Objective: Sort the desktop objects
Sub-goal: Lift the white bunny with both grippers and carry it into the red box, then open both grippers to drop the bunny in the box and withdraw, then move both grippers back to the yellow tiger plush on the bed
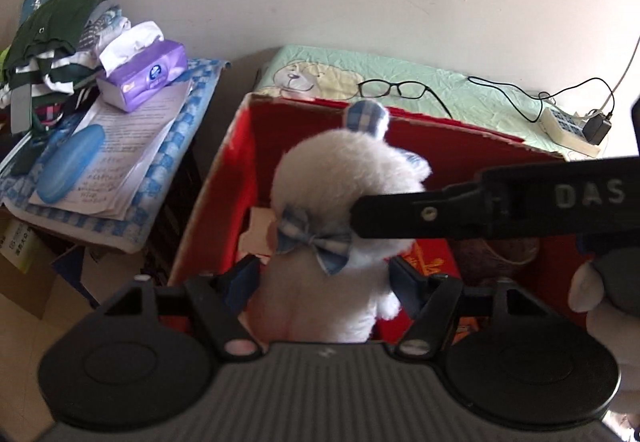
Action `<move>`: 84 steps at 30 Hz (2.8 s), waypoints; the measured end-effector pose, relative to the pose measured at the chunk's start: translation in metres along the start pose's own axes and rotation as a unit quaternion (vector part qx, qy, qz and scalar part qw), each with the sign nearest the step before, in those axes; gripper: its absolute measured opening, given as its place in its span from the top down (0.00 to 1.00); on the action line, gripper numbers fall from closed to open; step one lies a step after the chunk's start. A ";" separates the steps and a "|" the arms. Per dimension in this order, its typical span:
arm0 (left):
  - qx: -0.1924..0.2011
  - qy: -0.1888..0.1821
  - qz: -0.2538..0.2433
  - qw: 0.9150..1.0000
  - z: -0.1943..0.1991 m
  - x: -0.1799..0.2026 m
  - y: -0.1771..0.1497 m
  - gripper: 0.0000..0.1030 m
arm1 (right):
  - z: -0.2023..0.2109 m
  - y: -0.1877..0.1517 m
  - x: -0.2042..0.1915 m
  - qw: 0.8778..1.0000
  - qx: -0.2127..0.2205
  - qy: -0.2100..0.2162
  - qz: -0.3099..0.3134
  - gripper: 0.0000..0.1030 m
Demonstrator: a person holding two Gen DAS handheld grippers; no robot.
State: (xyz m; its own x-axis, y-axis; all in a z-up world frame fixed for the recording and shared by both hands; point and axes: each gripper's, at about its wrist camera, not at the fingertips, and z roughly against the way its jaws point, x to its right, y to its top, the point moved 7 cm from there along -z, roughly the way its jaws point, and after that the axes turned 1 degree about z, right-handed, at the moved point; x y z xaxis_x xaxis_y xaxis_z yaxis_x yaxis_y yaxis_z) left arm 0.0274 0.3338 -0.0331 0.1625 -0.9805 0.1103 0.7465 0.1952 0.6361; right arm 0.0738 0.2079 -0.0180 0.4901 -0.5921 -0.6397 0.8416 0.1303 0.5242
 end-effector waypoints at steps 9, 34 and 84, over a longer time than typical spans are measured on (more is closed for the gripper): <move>0.013 0.011 -0.033 0.999 -0.001 -0.012 0.006 0.32 | -0.046 0.008 0.006 0.997 -0.071 -0.005 -0.013 0.52; 0.017 0.034 -0.062 0.997 0.004 -0.007 0.006 0.28 | -0.020 0.005 0.025 0.997 -0.053 -0.008 -0.051 0.38; -0.115 -0.236 -0.073 0.962 -0.047 0.406 -0.052 0.11 | 0.355 -0.112 0.290 0.934 0.218 -0.200 -0.202 0.42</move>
State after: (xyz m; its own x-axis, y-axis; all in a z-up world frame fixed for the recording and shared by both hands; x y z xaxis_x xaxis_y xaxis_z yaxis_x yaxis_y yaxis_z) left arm 0.0850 -0.0736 -0.0567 -0.2255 -0.8872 0.4026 0.8706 0.0020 0.4919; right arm 0.0411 -0.2603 -0.0625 -0.0436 -0.7838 -0.6194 0.7248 -0.4515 0.5203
